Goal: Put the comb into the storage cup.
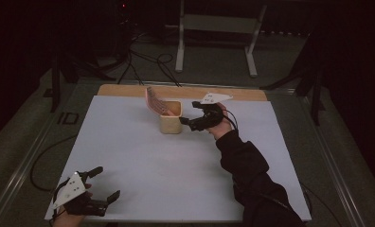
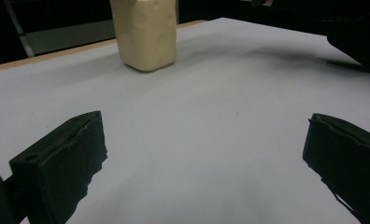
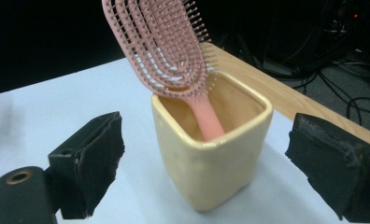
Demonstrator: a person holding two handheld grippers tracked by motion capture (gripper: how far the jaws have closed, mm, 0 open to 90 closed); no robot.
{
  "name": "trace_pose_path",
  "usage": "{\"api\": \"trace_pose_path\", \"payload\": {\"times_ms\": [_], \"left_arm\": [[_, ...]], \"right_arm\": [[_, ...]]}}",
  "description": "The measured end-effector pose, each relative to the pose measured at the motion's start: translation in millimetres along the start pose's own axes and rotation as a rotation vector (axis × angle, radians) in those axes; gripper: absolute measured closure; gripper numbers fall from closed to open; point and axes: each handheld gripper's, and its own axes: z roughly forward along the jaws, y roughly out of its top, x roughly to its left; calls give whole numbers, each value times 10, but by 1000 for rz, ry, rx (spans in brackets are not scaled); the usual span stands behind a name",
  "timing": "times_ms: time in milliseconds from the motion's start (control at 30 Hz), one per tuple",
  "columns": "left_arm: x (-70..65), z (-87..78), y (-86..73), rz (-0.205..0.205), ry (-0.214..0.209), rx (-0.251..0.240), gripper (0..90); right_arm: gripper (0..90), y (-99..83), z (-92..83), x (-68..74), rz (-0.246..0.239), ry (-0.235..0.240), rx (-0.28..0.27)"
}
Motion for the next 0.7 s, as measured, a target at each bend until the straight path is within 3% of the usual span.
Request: {"api": "trace_pose_path", "payload": {"times_ms": [700], "left_arm": [[-1,14,2,-2,-2,-1,0]], "right_arm": [[103,-206,-555,10,5,-15,36]]}}
